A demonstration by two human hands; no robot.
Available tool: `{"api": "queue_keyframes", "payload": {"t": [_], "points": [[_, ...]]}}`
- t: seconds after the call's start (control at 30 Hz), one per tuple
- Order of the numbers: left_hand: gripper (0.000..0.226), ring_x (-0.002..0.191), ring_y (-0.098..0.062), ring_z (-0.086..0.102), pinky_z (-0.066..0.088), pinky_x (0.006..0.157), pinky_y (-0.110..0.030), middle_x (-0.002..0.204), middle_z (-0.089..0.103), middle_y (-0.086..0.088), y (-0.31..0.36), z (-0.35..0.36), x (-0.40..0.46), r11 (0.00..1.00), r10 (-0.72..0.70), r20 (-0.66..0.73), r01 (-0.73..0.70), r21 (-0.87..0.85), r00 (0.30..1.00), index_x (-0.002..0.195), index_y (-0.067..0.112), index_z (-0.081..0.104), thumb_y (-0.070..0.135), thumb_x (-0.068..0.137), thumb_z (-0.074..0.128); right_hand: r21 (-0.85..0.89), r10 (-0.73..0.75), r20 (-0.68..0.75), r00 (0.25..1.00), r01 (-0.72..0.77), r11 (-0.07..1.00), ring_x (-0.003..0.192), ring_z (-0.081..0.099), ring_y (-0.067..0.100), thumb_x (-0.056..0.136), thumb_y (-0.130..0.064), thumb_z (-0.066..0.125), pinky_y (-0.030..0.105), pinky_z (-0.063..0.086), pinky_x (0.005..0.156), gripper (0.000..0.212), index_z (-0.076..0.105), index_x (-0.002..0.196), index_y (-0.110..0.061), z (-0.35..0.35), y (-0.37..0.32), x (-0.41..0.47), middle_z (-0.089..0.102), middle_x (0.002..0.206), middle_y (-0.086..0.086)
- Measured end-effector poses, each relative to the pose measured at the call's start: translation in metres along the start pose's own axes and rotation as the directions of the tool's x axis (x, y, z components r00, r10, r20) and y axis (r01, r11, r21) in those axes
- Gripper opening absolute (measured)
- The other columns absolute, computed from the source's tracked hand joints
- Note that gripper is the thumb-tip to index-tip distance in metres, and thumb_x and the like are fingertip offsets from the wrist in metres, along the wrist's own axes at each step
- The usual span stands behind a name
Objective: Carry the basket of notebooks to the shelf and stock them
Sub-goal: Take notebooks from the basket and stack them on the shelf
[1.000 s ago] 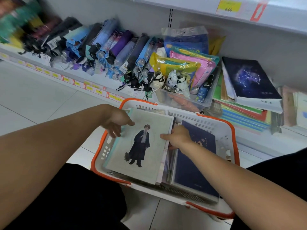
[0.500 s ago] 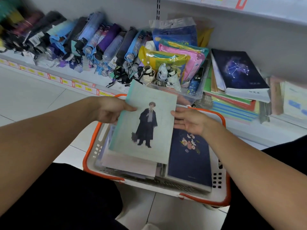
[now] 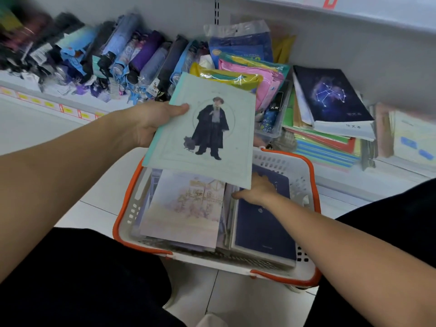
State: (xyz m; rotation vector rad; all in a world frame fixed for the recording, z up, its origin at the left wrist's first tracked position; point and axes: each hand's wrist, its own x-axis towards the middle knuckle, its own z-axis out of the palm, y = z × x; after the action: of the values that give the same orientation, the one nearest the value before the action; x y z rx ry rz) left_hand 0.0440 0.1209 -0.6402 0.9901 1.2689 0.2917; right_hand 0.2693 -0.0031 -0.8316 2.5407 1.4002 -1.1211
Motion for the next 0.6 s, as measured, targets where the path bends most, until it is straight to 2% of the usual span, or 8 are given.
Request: {"api": "queue_keyframes", "payload": {"t": [0.07, 0.13, 0.17, 0.23, 0.3, 0.4, 0.5, 0.6], "points": [[0.028, 0.063, -0.022, 0.073, 0.059, 0.052, -0.037, 0.081, 0.076, -0.007, -0.002, 0.002, 0.002, 1.0, -0.008, -0.018, 0.008, 0.012, 1.0, 0.108, 0.015, 0.065, 0.038, 0.095, 0.057, 0.074, 0.015, 0.041, 0.999, -0.018, 0.997, 0.129, 0.049, 0.037, 0.07, -0.058, 0.074, 0.03, 0.043, 0.054, 0.101, 0.031, 0.151, -0.016, -0.006, 0.001, -0.002, 0.037, 0.153, 0.012], [0.032, 0.063, -0.023, 0.072, 0.059, 0.053, -0.037, 0.083, 0.075, -0.008, -0.004, 0.003, 0.003, 1.0, -0.023, -0.021, 0.023, 0.017, 1.0, 0.113, 0.014, 0.064, 0.039, 0.095, 0.057, 0.171, -0.01, 0.014, 1.0, 0.007, 0.985, 0.093, 0.066, 0.03, 0.078, -0.042, 0.071, 0.03, 0.048, 0.055, 0.057, 0.056, 0.122, -0.009, -0.015, -0.001, -0.009, 0.063, 0.119, 0.015], [0.032, 0.062, -0.023, 0.072, 0.059, 0.053, -0.037, 0.081, 0.075, -0.008, -0.004, 0.003, 0.002, 0.999, -0.035, -0.014, 0.036, 0.015, 0.999, 0.112, 0.013, 0.064, 0.04, 0.095, 0.057, 0.216, -0.015, -0.04, 0.999, 0.024, 0.976, 0.081, 0.066, 0.026, 0.08, -0.036, 0.069, 0.031, 0.05, 0.056, 0.037, 0.062, 0.104, -0.008, -0.022, -0.001, -0.011, 0.067, 0.101, 0.014], [0.031, 0.059, -0.022, 0.072, 0.06, 0.054, -0.038, 0.077, 0.075, -0.008, -0.004, 0.002, 0.001, 0.998, -0.061, 0.013, 0.061, 0.014, 0.998, 0.104, 0.014, 0.066, 0.041, 0.095, 0.056, 0.282, -0.023, -0.136, 0.99, 0.061, 0.958, 0.075, 0.066, 0.024, 0.081, -0.027, 0.065, 0.035, 0.055, 0.06, 0.019, 0.066, 0.087, -0.009, -0.037, -0.002, -0.013, 0.07, 0.088, 0.012], [0.031, 0.057, -0.022, 0.071, 0.06, 0.055, -0.038, 0.075, 0.075, -0.008, -0.007, 0.001, -0.001, 0.997, -0.076, 0.033, 0.075, 0.025, 0.997, 0.099, 0.014, 0.067, 0.042, 0.095, 0.055, 0.42, -0.031, -0.13, 0.991, 0.083, 0.904, 0.068, 0.066, 0.023, 0.082, -0.017, 0.065, 0.034, 0.059, 0.057, 0.012, 0.07, 0.088, -0.007, -0.058, -0.007, -0.019, 0.071, 0.082, 0.01], [0.031, 0.057, -0.021, 0.07, 0.059, 0.058, -0.039, 0.075, 0.075, -0.008, -0.011, 0.004, -0.001, 0.997, -0.072, 0.048, 0.071, 0.027, 0.996, 0.094, 0.014, 0.068, 0.042, 0.095, 0.054, 0.702, -0.128, -0.033, 0.991, 0.114, 0.703, 0.062, 0.062, 0.019, 0.087, -0.005, 0.065, 0.027, 0.053, 0.05, 0.011, 0.071, 0.095, -0.008, -0.078, -0.019, -0.038, 0.07, 0.078, 0.009], [0.029, 0.058, -0.022, 0.071, 0.06, 0.057, -0.039, 0.075, 0.075, -0.008, -0.011, 0.002, 0.0, 0.997, -0.071, 0.025, 0.07, 0.023, 0.997, 0.095, 0.014, 0.067, 0.04, 0.096, 0.054, 0.816, -0.221, -0.03, 0.975, 0.152, 0.558, 0.076, 0.068, 0.023, 0.09, -0.003, 0.064, 0.04, 0.06, 0.068, 0.017, 0.071, 0.102, -0.012, -0.07, -0.033, -0.049, 0.076, 0.094, 0.011], [0.029, 0.058, -0.022, 0.072, 0.059, 0.057, -0.041, 0.075, 0.075, -0.008, -0.008, -0.007, 0.001, 0.996, -0.085, -0.026, 0.086, 0.03, 0.996, 0.099, 0.013, 0.066, 0.041, 0.095, 0.055, 0.848, -0.288, 0.011, 0.958, 0.143, 0.511, 0.071, 0.072, 0.017, 0.092, -0.003, 0.063, 0.033, 0.058, 0.063, 0.019, 0.068, 0.108, -0.011, -0.051, -0.044, -0.051, 0.075, 0.087, 0.0]]}}
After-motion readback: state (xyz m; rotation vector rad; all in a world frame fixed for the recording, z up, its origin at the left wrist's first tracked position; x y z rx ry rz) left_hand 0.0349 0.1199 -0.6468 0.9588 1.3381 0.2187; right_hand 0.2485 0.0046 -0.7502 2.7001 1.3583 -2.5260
